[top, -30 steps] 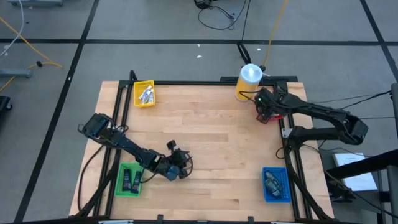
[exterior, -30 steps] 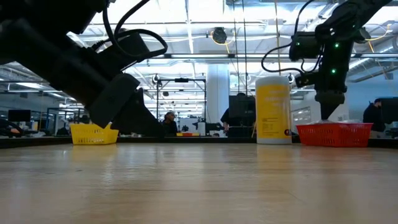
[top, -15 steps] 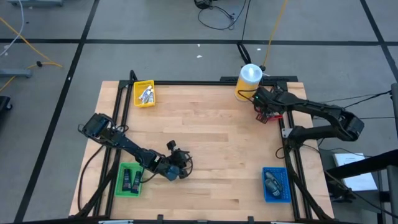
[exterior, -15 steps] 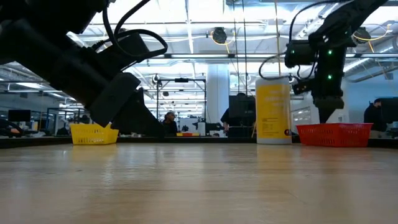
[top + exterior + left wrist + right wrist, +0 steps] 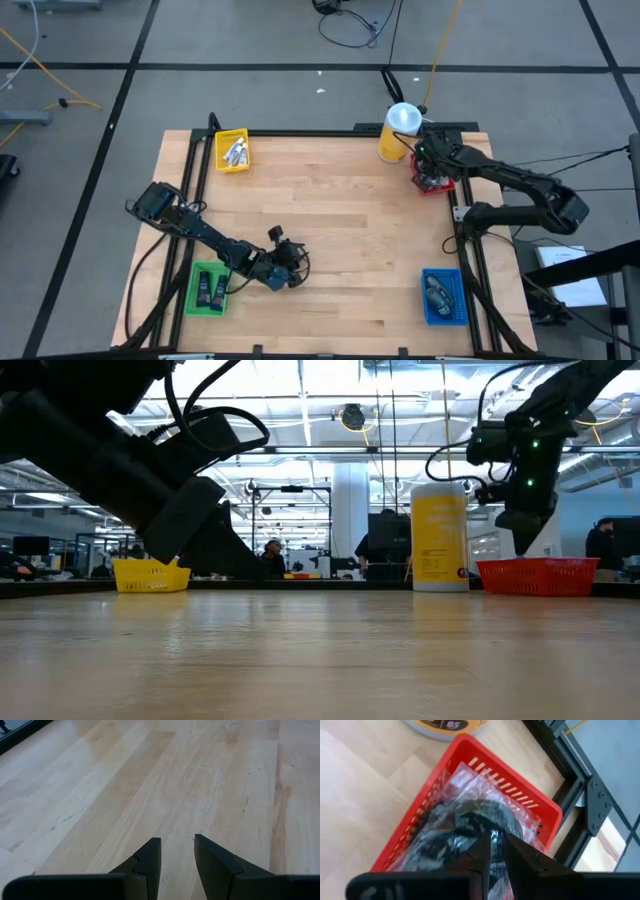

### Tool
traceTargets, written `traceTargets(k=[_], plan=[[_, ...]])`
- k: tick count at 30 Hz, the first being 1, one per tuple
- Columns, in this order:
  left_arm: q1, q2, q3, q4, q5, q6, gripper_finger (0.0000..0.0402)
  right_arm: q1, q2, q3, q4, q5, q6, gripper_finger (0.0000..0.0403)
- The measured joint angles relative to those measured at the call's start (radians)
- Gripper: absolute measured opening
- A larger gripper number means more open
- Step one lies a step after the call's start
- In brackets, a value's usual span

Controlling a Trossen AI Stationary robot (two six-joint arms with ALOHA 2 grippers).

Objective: Pick & Place Travel size toiletries
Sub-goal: Put the black hairbrush into the red bin, then return to Home Position

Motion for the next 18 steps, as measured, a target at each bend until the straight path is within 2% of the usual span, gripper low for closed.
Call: traceTargets(k=[5, 9, 11, 15, 18], plan=[[0.0, 0.0, 0.0, -0.001, 0.005, 0.004, 0.0118, -0.019, 0.018, -0.038, 0.074, -0.003, -0.029, 0.004], [0.001, 0.0, 0.0, -0.002, 0.005, 0.005, 0.0118, -0.02, 0.017, -0.044, 0.074, -0.075, -0.061, 0.0038], [0.001, 0.0, 0.0, -0.002, 0.005, 0.005, 0.0118, -0.016, 0.007, -0.044, 0.071, -0.052, -0.081, 0.0038], [0.001, 0.0, 0.0, -0.002, 0.005, 0.009, 0.0118, 0.022, -0.051, -0.011, 0.053, 0.032, -0.055, 0.003], [0.001, 0.0, 0.0, -0.002, 0.005, 0.024, 0.0118, 0.066, -0.137, 0.011, 0.071, -0.006, 0.009, 0.0021]])
